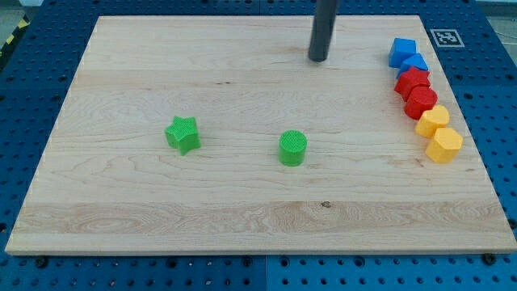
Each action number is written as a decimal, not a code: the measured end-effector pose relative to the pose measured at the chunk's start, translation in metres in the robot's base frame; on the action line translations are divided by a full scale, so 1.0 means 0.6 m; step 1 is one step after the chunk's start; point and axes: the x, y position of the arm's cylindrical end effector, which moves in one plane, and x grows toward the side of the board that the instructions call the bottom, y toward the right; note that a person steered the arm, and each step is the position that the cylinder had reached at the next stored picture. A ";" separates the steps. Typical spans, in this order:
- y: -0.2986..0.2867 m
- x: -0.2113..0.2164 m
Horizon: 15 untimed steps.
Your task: Place the arm to the top left to the green circle
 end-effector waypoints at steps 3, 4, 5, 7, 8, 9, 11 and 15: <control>-0.009 0.044; -0.009 0.049; -0.009 0.080; -0.052 0.086; -0.053 0.086; -0.053 0.086; -0.053 0.093; -0.077 0.166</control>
